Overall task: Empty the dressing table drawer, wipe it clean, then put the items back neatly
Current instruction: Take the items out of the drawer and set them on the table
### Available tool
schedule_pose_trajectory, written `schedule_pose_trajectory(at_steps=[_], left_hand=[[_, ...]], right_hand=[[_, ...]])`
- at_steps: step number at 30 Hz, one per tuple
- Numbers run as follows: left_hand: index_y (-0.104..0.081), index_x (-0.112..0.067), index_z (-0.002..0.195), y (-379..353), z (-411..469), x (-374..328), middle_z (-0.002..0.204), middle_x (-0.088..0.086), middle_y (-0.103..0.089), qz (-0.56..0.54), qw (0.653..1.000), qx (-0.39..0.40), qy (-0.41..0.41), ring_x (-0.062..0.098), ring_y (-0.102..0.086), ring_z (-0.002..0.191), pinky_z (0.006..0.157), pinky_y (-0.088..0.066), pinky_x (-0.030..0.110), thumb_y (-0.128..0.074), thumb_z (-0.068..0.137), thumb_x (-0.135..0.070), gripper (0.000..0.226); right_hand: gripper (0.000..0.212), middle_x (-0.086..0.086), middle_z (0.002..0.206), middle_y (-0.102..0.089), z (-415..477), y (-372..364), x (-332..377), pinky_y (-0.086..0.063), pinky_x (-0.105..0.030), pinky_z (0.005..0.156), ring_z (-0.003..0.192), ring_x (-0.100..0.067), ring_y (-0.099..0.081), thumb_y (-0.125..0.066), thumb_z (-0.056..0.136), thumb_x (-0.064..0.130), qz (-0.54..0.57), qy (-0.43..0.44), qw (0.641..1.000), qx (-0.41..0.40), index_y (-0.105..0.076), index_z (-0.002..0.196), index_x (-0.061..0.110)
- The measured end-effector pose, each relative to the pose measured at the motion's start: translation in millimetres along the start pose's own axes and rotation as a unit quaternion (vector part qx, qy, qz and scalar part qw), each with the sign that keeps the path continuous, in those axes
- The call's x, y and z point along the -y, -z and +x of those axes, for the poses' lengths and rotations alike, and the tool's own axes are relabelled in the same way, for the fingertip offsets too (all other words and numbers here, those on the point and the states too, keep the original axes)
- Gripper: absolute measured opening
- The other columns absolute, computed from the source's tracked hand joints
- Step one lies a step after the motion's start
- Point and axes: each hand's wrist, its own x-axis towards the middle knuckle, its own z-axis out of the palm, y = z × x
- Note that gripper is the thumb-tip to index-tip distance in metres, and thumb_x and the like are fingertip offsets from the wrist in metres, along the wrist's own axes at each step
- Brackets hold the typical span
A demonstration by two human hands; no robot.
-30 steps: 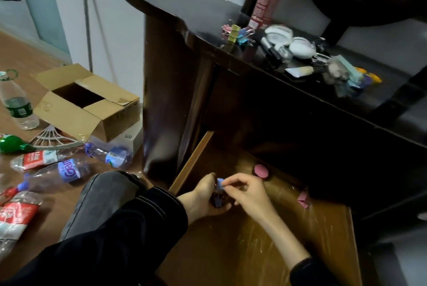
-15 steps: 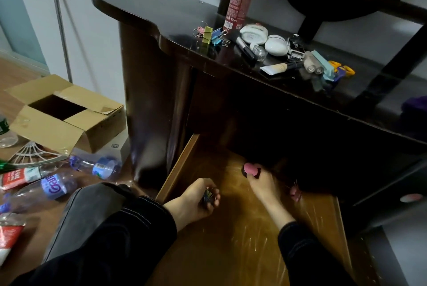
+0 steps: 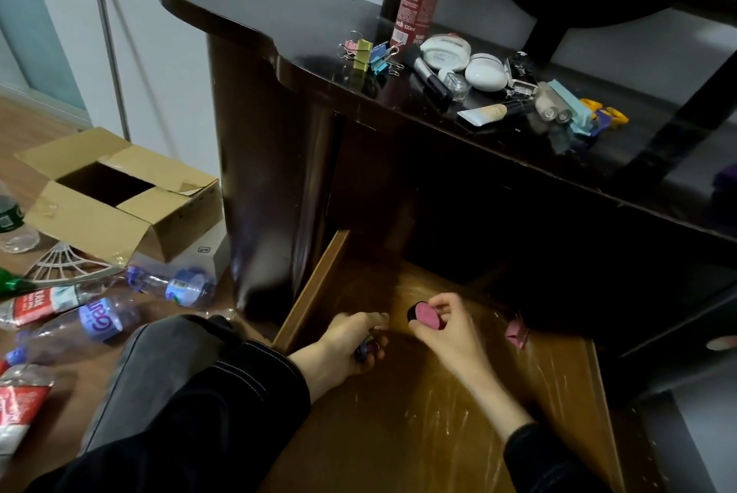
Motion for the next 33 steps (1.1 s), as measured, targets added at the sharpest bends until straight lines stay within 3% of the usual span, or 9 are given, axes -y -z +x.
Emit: schedule_pose_trajectory(at_steps=[7, 12, 15, 19, 21, 24, 27, 31, 33], left_hand=[[-0.067, -0.008, 0.096, -11, -10, 5, 0.068, 0.003, -0.056, 0.120, 0.984, 0.129, 0.014, 0.013, -0.050, 0.054, 0.043, -0.032, 0.018, -0.076, 0.085, -0.040, 0.034], [-0.065, -0.006, 0.093, -10, -4, 7, 0.063, 0.004, -0.054, 0.128, 0.987, 0.100, 0.004, 0.014, -0.048, 0.050, 0.041, -0.029, 0.019, -0.079, 0.082, -0.028, 0.028], [-0.063, -0.003, 0.110, -5, 5, 8, 0.066, 0.005, -0.055, 0.087, 0.995, 0.053, -0.001, 0.016, -0.050, 0.051, 0.042, -0.031, 0.020, -0.079, 0.081, -0.027, 0.040], [-0.063, -0.007, 0.114, 0, 13, 8, 0.066, 0.005, -0.058, 0.051, 0.998, 0.036, -0.011, 0.015, -0.053, 0.050, 0.042, -0.034, 0.022, -0.080, 0.079, -0.028, 0.044], [-0.062, -0.009, 0.114, 1, 16, 8, 0.067, 0.005, -0.059, 0.044, 0.998, 0.035, -0.013, 0.015, -0.054, 0.050, 0.042, -0.035, 0.022, -0.081, 0.078, -0.029, 0.046], [-0.062, -0.010, 0.114, 2, 19, 10, 0.066, 0.004, -0.060, 0.039, 0.999, 0.032, -0.017, 0.015, -0.054, 0.049, 0.042, -0.036, 0.022, -0.082, 0.077, -0.030, 0.046], [-0.063, -0.010, 0.113, 2, 19, 8, 0.065, 0.004, -0.060, 0.031, 0.999, 0.030, -0.019, 0.014, -0.053, 0.048, 0.041, -0.035, 0.022, -0.081, 0.078, -0.028, 0.044], [-0.063, -0.011, 0.112, 1, 21, 7, 0.068, 0.005, -0.060, 0.024, 0.999, 0.031, -0.022, 0.014, -0.053, 0.049, 0.042, -0.035, 0.022, -0.081, 0.078, -0.028, 0.042], [-0.064, -0.010, 0.111, -1, 20, 7, 0.067, 0.005, -0.059, 0.027, 0.999, 0.033, -0.020, 0.015, -0.052, 0.049, 0.042, -0.034, 0.021, -0.080, 0.079, -0.028, 0.041]], right_hand=[[0.054, 0.020, 0.116, -0.062, -67, 18, 14, -0.052, -0.011, 0.080, 0.106, 0.012, -0.059, -0.083, 0.079, 0.029, 0.101, 0.044, 0.993, 0.051, -0.050, 0.117, 0.047], [0.048, 0.014, 0.117, -0.064, -66, 33, 10, -0.058, -0.029, 0.087, 0.104, -0.001, -0.064, -0.077, 0.078, 0.053, 0.170, 0.008, 0.984, 0.058, -0.057, 0.119, 0.042], [0.027, 0.009, 0.124, -0.062, -48, 40, -12, -0.059, -0.033, 0.089, 0.103, -0.002, -0.063, -0.071, 0.092, 0.033, 0.106, -0.034, 0.994, -0.016, -0.059, 0.116, 0.037], [0.047, -0.007, 0.143, -0.051, -9, 55, -43, -0.051, -0.042, 0.099, 0.126, -0.027, -0.055, -0.066, 0.097, 0.023, -0.057, -0.137, 0.983, -0.111, -0.050, 0.141, 0.019], [0.047, -0.015, 0.138, -0.055, 14, 62, -49, -0.052, -0.046, 0.097, 0.120, -0.033, -0.059, -0.062, 0.099, 0.029, -0.106, -0.183, 0.970, -0.124, -0.052, 0.141, 0.010], [0.043, -0.017, 0.117, -0.065, 33, 67, -48, -0.054, -0.038, 0.083, 0.104, -0.035, -0.065, -0.054, 0.103, 0.037, -0.174, -0.207, 0.956, -0.116, -0.061, 0.130, 0.005], [0.037, -0.016, 0.121, -0.066, 36, 67, -47, -0.051, -0.035, 0.087, 0.111, -0.035, -0.064, -0.050, 0.104, 0.035, -0.238, -0.210, 0.942, -0.109, -0.064, 0.126, 0.009], [0.027, -0.015, 0.127, -0.065, 28, 57, -47, -0.052, -0.038, 0.092, 0.115, -0.036, -0.062, -0.056, 0.101, 0.010, -0.177, -0.134, 0.968, -0.119, -0.065, 0.125, 0.012], [0.031, -0.015, 0.129, -0.063, 19, 54, -48, -0.052, -0.039, 0.090, 0.115, -0.035, -0.062, -0.061, 0.099, 0.011, -0.176, -0.115, 0.970, -0.123, -0.063, 0.130, 0.012]])
